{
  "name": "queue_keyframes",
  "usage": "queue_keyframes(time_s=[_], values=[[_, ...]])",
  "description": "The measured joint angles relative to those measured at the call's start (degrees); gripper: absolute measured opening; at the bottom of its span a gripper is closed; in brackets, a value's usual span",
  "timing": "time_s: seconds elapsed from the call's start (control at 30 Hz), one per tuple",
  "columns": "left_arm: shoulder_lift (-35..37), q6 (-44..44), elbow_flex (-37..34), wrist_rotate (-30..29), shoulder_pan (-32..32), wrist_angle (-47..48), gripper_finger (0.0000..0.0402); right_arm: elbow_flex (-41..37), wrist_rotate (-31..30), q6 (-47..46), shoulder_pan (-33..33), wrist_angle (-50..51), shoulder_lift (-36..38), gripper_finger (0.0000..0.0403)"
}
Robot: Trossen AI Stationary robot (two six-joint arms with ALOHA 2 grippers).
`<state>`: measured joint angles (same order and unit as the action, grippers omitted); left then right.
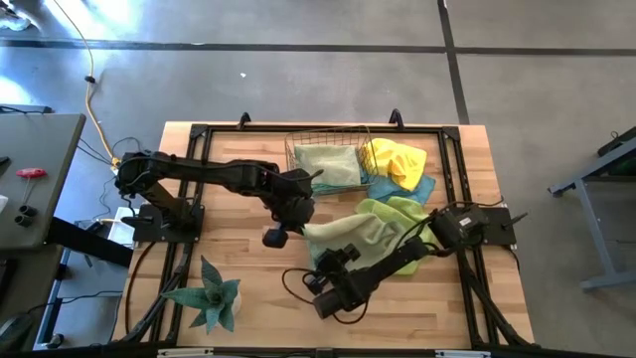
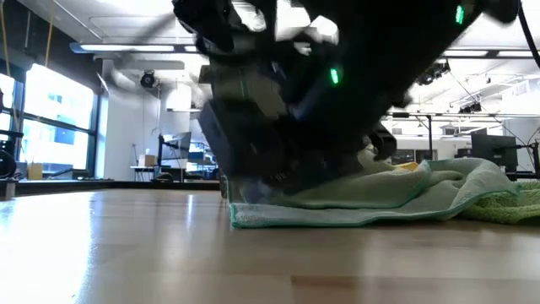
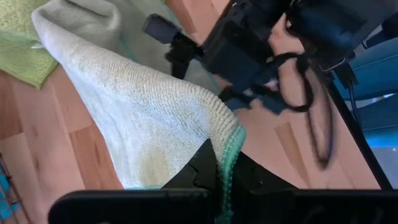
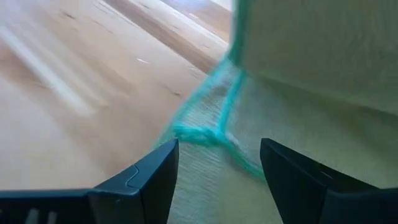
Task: Fold microfiber towels
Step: Fold the light green towel
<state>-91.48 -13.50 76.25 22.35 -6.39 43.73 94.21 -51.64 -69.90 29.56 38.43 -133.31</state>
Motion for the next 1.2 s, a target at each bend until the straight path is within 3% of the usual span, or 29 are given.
queue_keyframes(time_s=[0.17, 0.73, 1.2], values=[[0.0, 0.0, 0.0, -0.3, 0.6, 0.0, 0.0000, 1.7, 0.0, 5.4, 1.2, -0.1, 0.3, 0.0220], [0.0, 1.3, -0.7, -0.5, 1.0, -0.2, 0.0000, 0.4, 3.6, 5.3, -2.3, 5.5, -0.2, 0.0220], [0.0, 1.3, -2.4, -0.5, 1.0, -0.2, 0.0000, 2.6, 2.7, 5.9, -1.8, 6.4, -0.2, 0.0220]])
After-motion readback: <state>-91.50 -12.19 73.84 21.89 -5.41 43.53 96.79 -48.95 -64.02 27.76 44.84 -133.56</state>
